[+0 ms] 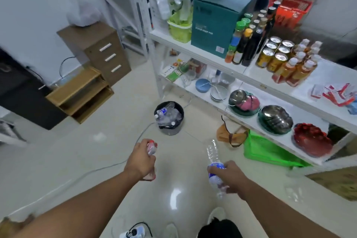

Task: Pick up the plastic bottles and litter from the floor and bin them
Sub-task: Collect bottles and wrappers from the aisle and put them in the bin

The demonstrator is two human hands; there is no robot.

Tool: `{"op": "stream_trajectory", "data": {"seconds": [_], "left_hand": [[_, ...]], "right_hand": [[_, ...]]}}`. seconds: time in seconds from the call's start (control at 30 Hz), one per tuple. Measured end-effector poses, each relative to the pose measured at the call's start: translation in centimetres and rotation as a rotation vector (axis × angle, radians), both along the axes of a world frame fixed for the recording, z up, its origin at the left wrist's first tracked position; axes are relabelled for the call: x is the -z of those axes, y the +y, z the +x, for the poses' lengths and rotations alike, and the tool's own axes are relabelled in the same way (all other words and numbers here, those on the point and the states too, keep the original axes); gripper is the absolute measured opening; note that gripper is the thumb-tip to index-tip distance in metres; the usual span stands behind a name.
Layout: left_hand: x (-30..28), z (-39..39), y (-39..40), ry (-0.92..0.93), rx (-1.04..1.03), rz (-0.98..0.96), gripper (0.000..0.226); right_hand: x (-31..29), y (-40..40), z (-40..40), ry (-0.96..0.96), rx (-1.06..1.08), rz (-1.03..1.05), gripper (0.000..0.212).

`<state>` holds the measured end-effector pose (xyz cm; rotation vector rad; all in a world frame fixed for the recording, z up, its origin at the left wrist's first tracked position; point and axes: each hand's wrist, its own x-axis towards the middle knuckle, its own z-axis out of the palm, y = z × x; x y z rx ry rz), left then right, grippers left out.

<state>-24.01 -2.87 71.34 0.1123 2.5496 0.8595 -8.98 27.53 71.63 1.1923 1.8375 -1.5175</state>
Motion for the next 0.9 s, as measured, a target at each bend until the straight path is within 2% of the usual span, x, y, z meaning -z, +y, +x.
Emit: {"op": "stream_trajectory", "data": {"seconds": [0.1, 0.23, 0.4, 0.57, 0.73, 0.9], "left_hand": [[0.4, -0.8, 0.4, -0.028, -0.081, 0.041, 0.048], [0.4, -1.9, 2.6, -0.039, -0.192, 0.099, 0.045], [2.0, -3.5, 4.9, -0.105, -0.342, 0.107, 0.044], [3.2, -6.3, 7.2, -0.138, -0.506, 0.13, 0.049], [3.1, -11.2, 8.8, -0.167, -0.501, 0.162, 0.05], [5.8, -18.6, 8.5, -0.196, -0.472, 0.204, 0.039]], "right_hand": [[0.0, 1.1, -3.6, -0.004, -0.047, -0.005, 0.081], [1.2, 3.3, -7.5, -0.017, -0.089, -0.026, 0.071], [3.6, 6.4, -10.9, -0.12, -0.154, -0.102, 0.051], [4.7, 9.2, -15.5, -0.212, -0.2, -0.141, 0.049], [4.2, 9.5, -20.7, -0.225, -0.214, -0.181, 0.027], [5.4, 7.9, -26.9, -0.24, -0.194, -0.177, 0.039]]}}
